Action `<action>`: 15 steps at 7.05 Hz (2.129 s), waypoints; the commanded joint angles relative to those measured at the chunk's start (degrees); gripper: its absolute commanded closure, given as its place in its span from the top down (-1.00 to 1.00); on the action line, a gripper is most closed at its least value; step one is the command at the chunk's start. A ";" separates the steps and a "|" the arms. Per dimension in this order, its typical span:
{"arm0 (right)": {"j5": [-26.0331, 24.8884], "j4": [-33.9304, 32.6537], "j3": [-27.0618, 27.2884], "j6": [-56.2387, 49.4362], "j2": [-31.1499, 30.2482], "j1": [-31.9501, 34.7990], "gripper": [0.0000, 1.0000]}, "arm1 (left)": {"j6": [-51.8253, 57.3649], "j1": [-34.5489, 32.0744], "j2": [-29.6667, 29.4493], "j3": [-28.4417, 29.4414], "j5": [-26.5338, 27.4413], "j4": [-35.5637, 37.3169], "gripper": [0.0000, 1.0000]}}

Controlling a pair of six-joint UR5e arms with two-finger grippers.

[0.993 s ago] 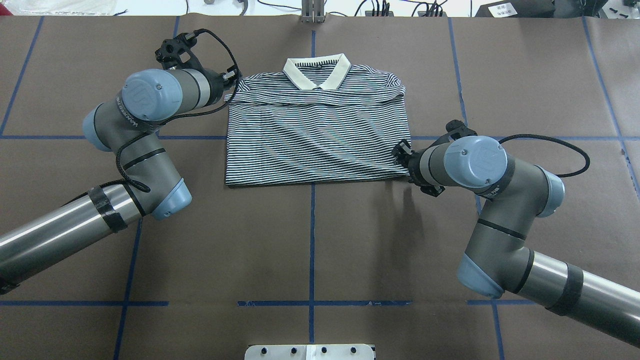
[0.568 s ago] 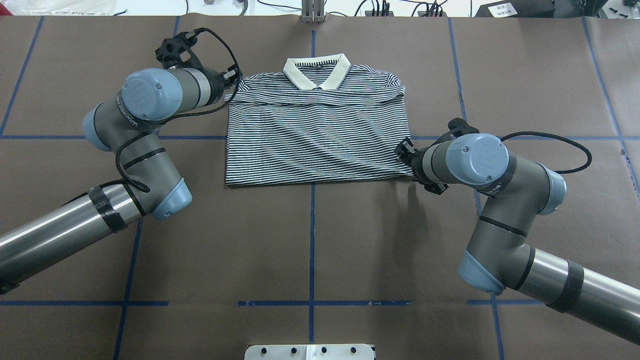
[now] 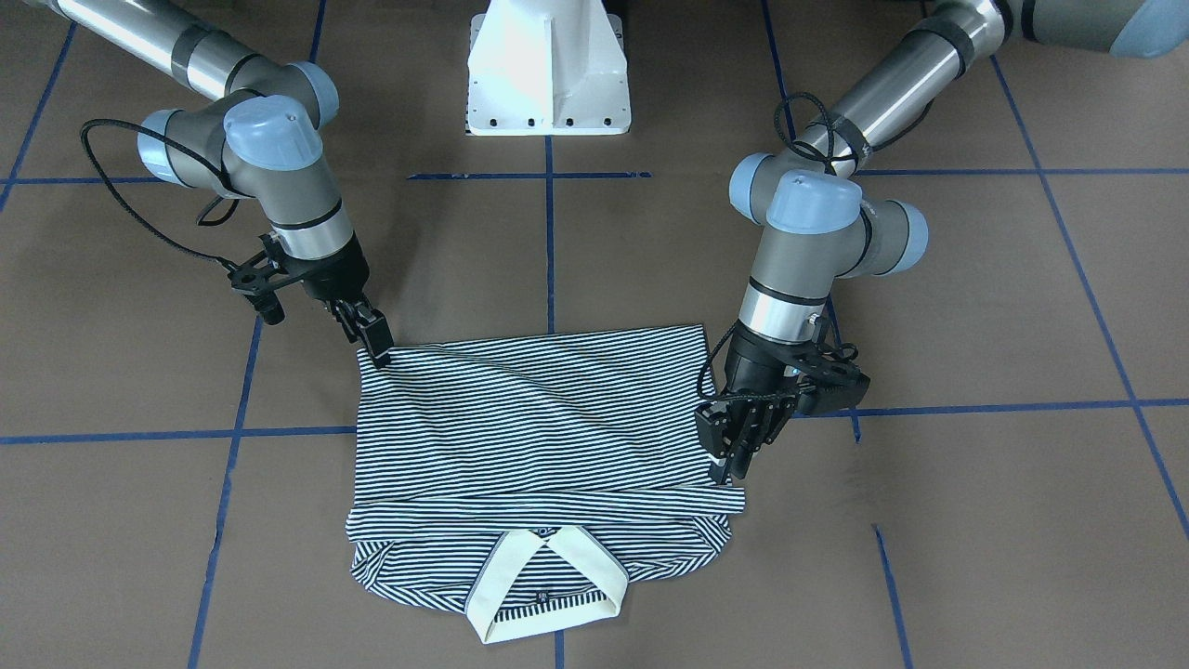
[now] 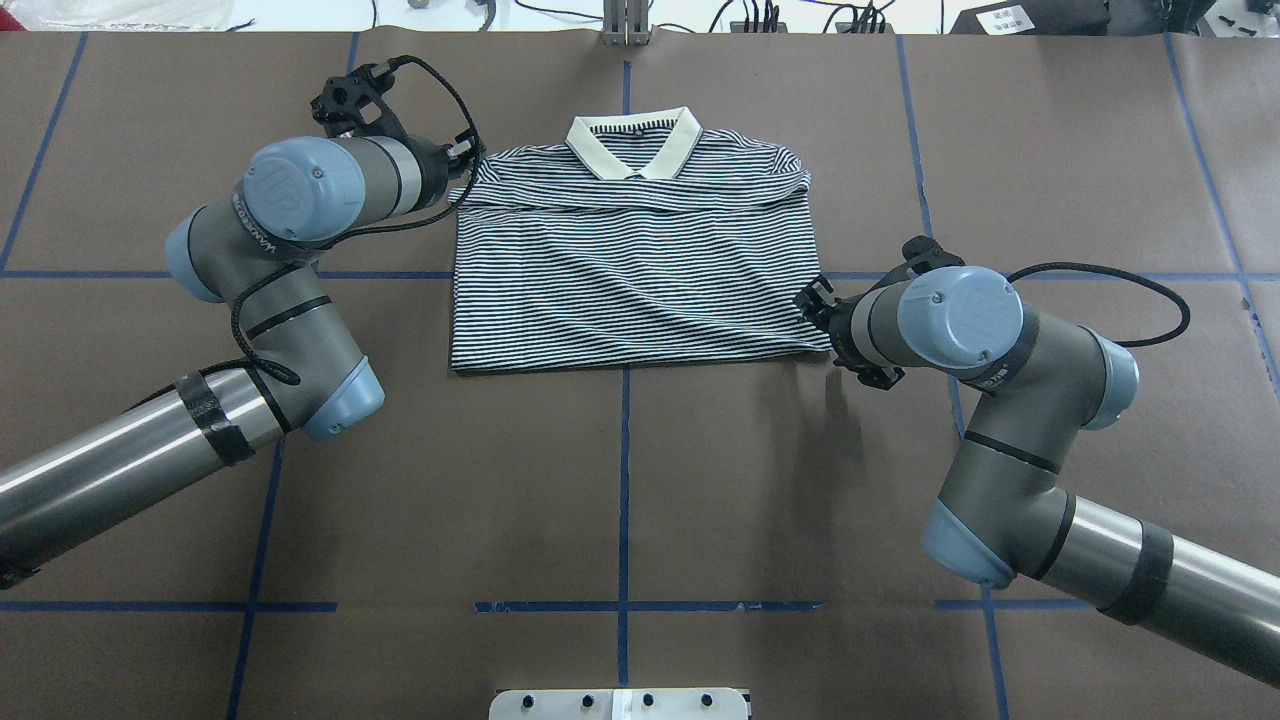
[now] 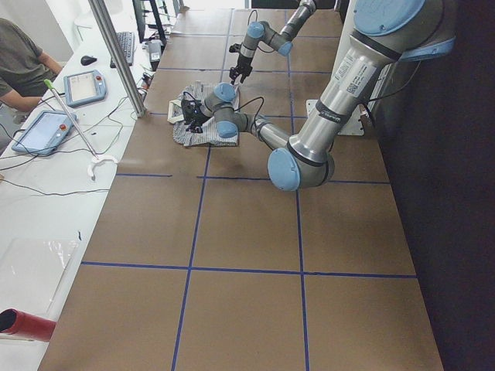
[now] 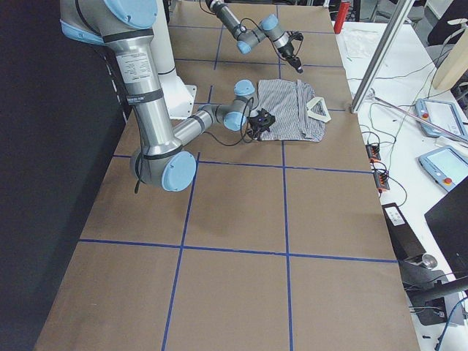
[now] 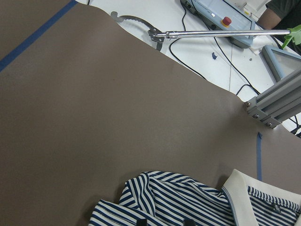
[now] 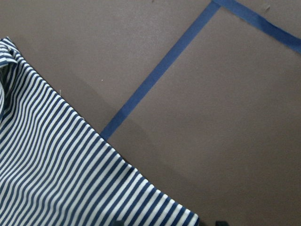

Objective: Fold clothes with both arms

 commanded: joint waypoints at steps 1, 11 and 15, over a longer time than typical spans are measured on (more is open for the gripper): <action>-0.16 -0.01 -0.60 0.00 -0.46 -0.12 0.43 | -0.53 0.00 0.00 0.00 0.00 0.03 -0.25; 0.54 -0.89 13.91 0.00 -11.90 -5.80 -1.00 | -1.68 0.17 1.31 -5.06 -0.44 0.20 -0.26; 15.17 -0.71 30.32 0.61 -25.51 -20.14 -1.00 | -1.68 1.23 8.25 -18.51 -12.98 0.11 -0.27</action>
